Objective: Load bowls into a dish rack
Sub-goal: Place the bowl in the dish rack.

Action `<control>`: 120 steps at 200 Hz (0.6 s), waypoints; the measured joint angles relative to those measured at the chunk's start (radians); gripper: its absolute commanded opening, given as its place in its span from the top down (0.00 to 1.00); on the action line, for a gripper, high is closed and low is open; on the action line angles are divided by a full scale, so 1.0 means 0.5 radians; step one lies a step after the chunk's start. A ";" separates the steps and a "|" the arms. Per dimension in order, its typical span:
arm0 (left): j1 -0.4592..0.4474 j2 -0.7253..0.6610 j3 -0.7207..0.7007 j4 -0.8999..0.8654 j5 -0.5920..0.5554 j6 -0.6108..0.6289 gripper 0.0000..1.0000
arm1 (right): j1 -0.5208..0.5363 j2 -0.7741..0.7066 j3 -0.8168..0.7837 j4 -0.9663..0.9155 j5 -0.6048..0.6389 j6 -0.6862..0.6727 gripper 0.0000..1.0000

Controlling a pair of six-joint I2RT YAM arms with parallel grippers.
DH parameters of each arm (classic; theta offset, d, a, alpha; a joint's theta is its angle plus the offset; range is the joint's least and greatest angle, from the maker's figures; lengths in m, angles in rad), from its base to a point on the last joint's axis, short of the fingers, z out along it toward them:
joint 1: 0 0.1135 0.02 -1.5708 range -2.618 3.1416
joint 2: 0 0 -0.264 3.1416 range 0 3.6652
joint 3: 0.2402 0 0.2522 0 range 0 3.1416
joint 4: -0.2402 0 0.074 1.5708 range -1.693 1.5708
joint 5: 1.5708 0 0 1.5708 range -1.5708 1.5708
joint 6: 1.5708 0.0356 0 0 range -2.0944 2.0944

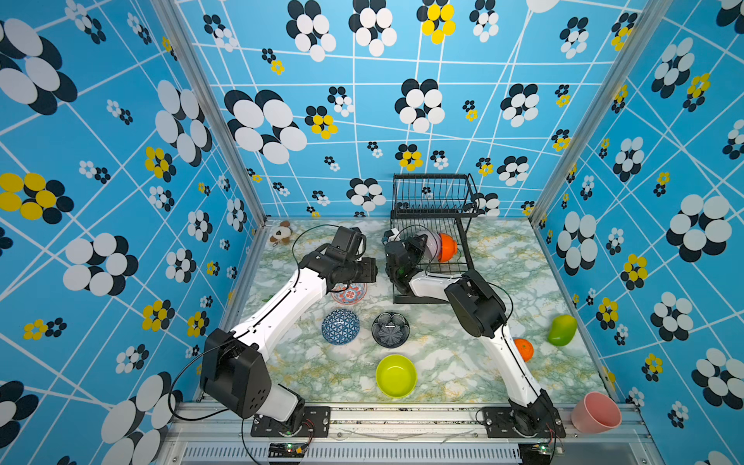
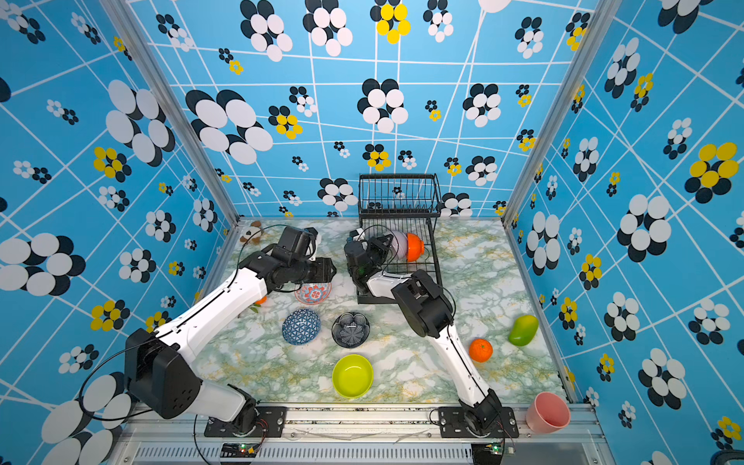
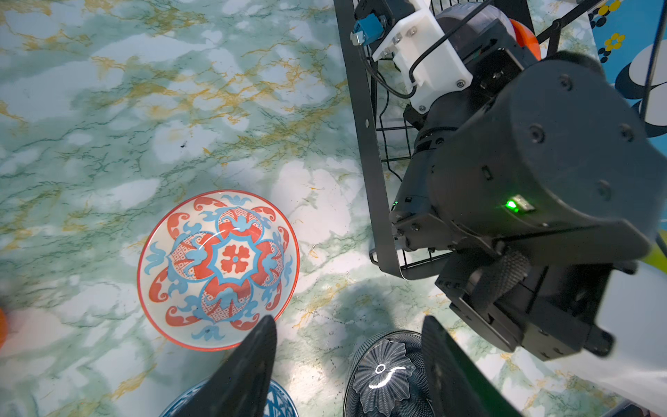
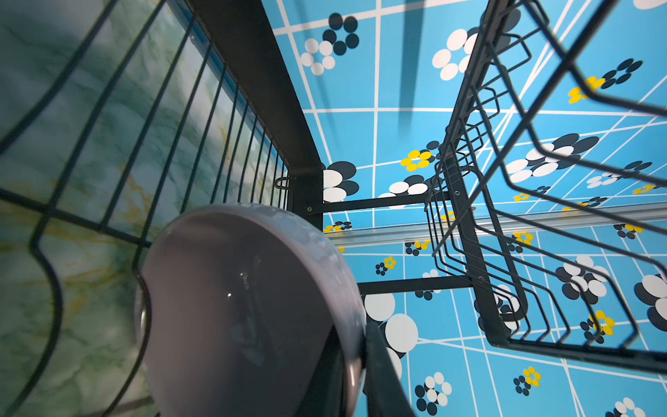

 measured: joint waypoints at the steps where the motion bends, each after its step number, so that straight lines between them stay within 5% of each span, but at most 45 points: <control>1: 0.000 0.000 0.000 0.000 0.000 0.000 0.34 | 0.000 0.000 0.000 0.000 0.000 0.000 0.84; 120: 0.000 0.000 0.000 0.000 0.000 0.000 0.34 | 0.009 0.000 0.002 -0.060 -0.025 0.031 0.80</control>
